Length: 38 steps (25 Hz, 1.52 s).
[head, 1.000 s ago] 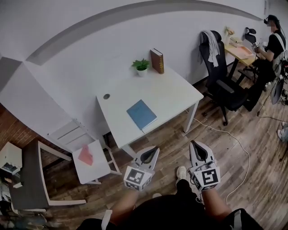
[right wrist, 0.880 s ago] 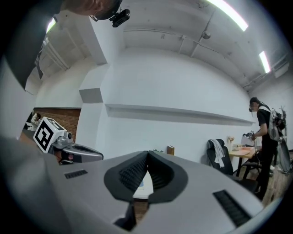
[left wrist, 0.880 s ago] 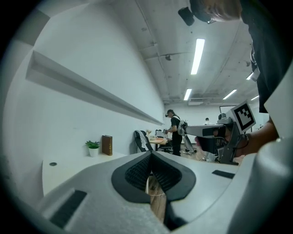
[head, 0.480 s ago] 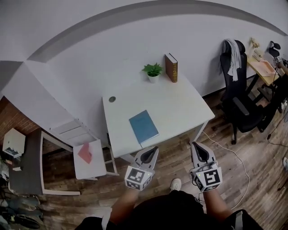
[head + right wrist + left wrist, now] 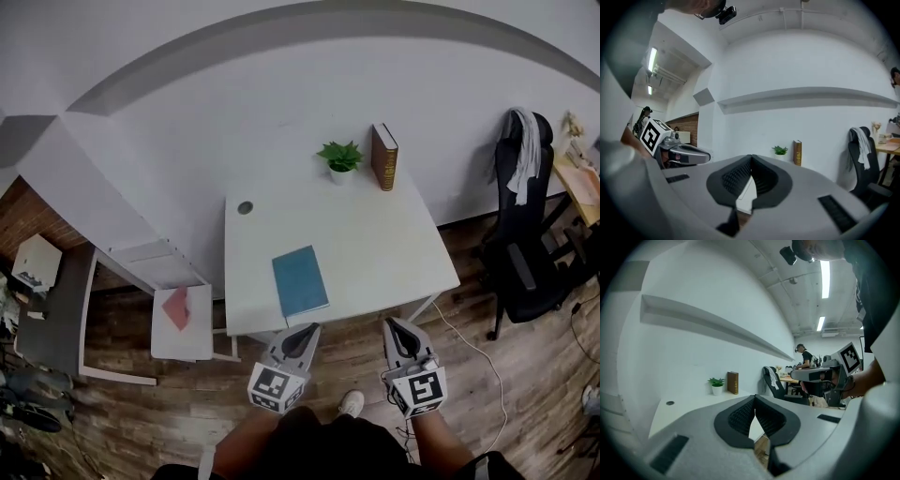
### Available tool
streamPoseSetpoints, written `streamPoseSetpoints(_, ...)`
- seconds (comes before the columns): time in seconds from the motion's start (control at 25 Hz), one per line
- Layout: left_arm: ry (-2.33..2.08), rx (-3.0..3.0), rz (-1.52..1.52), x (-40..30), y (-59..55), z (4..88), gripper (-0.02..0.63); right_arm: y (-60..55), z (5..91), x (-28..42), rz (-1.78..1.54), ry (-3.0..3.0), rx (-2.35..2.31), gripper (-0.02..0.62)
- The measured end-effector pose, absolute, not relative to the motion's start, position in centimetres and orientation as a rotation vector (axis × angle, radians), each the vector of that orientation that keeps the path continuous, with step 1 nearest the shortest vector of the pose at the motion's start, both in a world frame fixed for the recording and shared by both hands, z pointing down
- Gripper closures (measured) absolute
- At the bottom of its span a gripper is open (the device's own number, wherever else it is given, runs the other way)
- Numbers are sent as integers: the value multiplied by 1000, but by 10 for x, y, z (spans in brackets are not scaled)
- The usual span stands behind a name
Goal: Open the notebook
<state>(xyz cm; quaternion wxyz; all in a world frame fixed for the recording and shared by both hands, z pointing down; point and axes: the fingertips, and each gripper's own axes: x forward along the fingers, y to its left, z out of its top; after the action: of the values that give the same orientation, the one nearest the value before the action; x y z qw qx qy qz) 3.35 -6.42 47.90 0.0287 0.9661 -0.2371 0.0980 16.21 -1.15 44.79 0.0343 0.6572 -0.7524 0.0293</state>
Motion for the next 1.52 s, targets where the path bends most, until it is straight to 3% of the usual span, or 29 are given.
streamPoseSetpoints(0.56, -803, 3027, 513, 19, -128, 518, 601, -92, 452, 144, 133, -2353, 1921, 594)
streamPoseSetpoints(0.88, -775, 3055, 675, 9, -163, 545, 600, -148, 465, 110, 370, -2491, 1928, 594)
streamPoseSetpoints(0.96, -733, 3059, 761, 11, -167, 558, 534, -158, 465, 107, 361, -2501, 1932, 594)
streamPoseSetpoints(1.08, -656, 3059, 897, 17, -172, 583, 503, -170, 462, 109, 344, -2525, 1934, 594)
streamPoseSetpoints(1.52, -492, 2972, 1235, 61, -175, 652, 486, -193, 481, 136, 370, -2569, 1767, 594)
